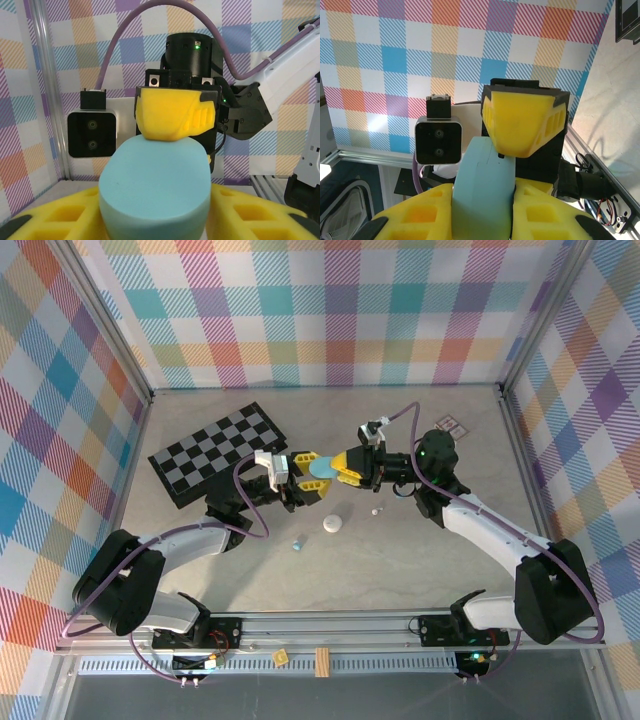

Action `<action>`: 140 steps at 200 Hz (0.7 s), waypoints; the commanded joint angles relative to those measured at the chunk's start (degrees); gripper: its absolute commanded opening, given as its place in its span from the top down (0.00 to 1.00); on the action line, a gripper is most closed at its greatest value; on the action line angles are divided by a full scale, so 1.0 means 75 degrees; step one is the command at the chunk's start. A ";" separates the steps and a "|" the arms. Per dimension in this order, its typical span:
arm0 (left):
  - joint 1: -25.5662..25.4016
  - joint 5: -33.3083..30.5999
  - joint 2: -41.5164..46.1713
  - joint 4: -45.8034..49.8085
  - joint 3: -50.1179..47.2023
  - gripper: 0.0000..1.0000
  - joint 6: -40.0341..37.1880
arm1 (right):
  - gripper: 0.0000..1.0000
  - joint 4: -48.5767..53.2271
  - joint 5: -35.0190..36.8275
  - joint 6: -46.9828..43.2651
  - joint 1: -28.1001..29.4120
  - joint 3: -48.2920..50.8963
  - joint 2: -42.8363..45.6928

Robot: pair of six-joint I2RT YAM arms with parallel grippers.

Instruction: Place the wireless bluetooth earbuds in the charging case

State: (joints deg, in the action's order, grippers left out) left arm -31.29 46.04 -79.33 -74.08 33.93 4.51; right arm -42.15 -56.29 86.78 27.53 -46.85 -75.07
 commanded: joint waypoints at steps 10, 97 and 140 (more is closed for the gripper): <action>0.0070 0.0258 0.0151 -0.0446 0.0254 0.60 0.0061 | 0.92 -0.0075 -0.0054 -0.0216 0.0056 -0.0233 0.0001; 0.0052 0.0285 0.0012 -0.0447 0.0338 0.55 0.0075 | 0.92 -0.0267 -0.0048 -0.0099 0.0074 -0.0284 0.0012; 0.0046 0.0306 -0.0007 -0.0446 0.0315 0.50 0.0078 | 0.92 -0.0440 -0.0019 0.0014 0.0100 -0.0269 0.0007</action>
State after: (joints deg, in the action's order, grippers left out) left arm -31.20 46.72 -79.33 -74.11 34.76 4.99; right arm -42.81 -56.64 86.63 27.83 -47.35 -75.07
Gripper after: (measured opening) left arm 0.495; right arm 0.248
